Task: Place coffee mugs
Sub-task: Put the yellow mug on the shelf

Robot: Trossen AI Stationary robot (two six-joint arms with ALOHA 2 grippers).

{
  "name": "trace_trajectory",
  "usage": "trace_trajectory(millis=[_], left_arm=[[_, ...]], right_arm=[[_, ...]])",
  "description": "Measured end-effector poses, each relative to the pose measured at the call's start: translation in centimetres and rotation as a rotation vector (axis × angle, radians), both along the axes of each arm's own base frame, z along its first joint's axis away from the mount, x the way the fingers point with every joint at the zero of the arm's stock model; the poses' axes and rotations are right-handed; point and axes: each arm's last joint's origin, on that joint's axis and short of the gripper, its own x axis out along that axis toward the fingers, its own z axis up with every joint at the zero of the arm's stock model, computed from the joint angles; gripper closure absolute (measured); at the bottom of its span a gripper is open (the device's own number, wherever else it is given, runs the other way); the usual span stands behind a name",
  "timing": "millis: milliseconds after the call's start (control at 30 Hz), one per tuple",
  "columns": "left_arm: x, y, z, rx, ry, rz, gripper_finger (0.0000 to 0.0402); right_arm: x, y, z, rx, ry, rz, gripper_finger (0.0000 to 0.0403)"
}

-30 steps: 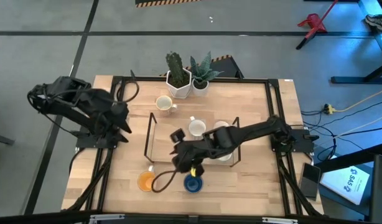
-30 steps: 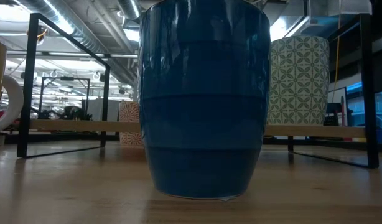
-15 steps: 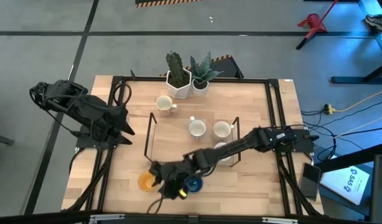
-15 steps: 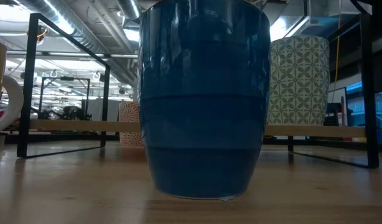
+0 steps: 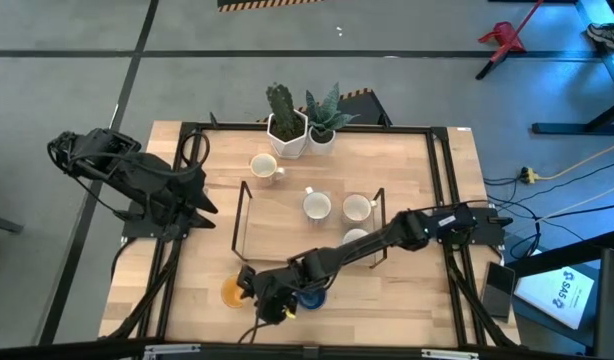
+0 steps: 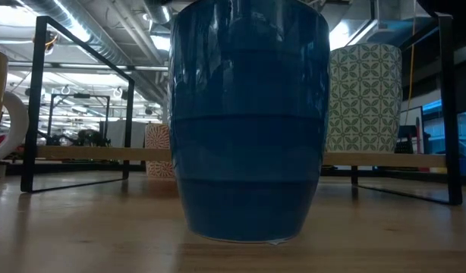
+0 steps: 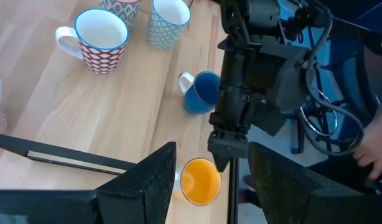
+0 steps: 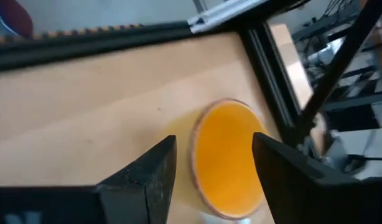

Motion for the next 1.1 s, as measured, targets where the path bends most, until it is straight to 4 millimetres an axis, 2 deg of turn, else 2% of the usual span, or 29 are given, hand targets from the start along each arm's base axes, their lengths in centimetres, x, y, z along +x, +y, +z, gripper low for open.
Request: trace_trajectory(millis=[200, 667, 800, 1000, 1100], left_arm=[[0.0, 0.0, 0.0, -0.001, 0.001, 0.001, 0.0208], [0.0, 0.0, 0.0, 0.013, -0.003, 0.007, 0.0208], [0.0, 0.1, 0.0, 0.019, -0.005, 0.012, 0.0208], [0.0, 0.1, 0.0, 0.02, -0.003, 0.012, 0.0208], [0.0, 0.1, 0.0, 0.021, -0.001, 0.012, 0.0208]], right_arm=[[0.5, -1.0, -0.7, -0.058, -0.004, 0.03, 0.0205], [0.7, -1.6, -3.7, -0.146, 0.088, 0.047, 0.021], [0.5, -1.8, -4.1, -0.189, 0.109, 0.037, 0.0252], [-0.1, -1.0, -4.4, -0.242, 0.14, 0.03, 0.038], [-0.5, 0.0, -4.2, -0.268, 0.128, 0.029, 0.0391]])
